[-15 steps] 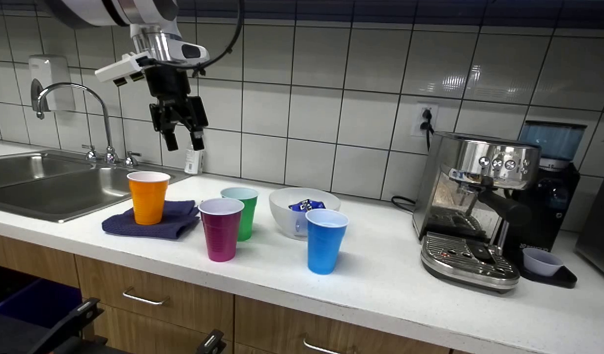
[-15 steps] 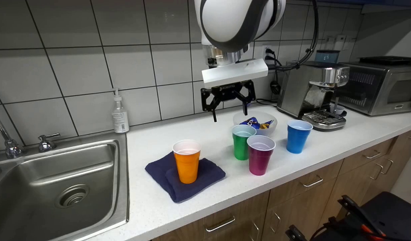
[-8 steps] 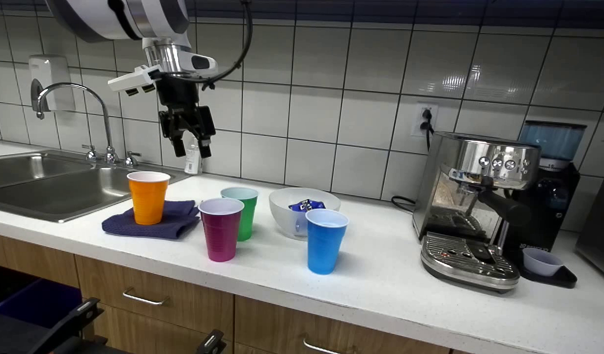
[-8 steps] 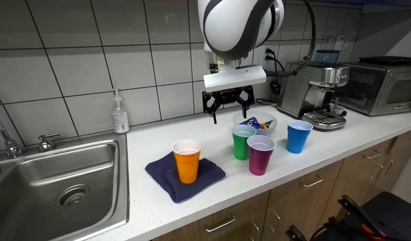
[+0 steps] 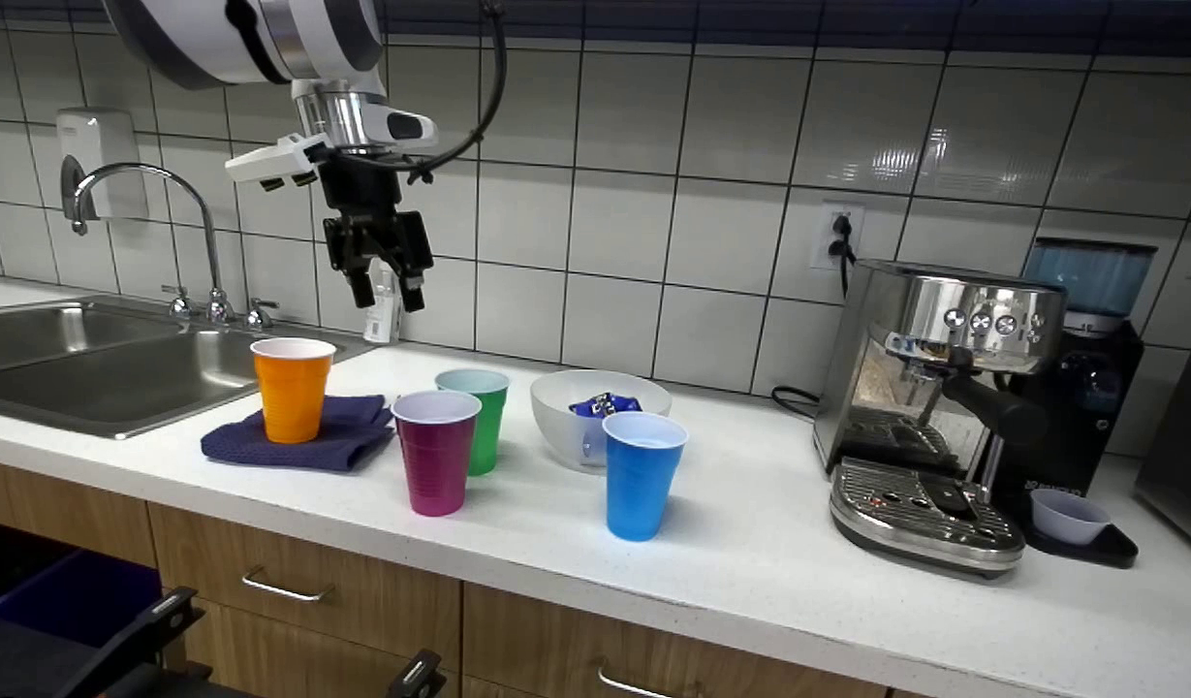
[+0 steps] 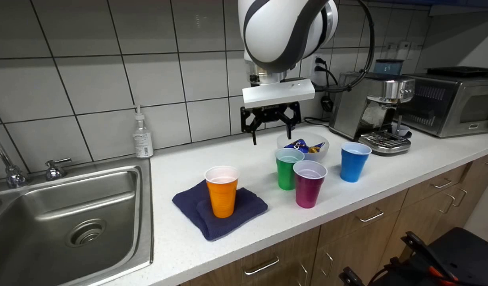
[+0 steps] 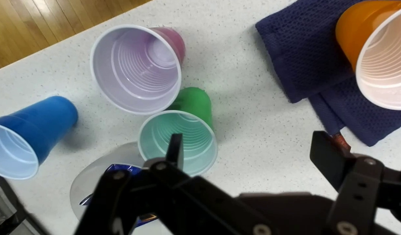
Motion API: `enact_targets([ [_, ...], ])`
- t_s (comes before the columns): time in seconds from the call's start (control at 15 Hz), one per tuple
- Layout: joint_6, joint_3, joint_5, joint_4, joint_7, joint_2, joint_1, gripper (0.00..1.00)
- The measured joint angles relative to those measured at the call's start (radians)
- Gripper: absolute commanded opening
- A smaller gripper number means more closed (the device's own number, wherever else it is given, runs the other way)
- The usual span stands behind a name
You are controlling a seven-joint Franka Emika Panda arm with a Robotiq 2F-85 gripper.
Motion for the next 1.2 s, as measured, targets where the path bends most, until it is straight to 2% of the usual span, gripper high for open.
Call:
enact_targets([
  [1.2, 0.104, -0.087, -0.062, 0.045, -0.001, 0.162, 0.010, 1.00],
])
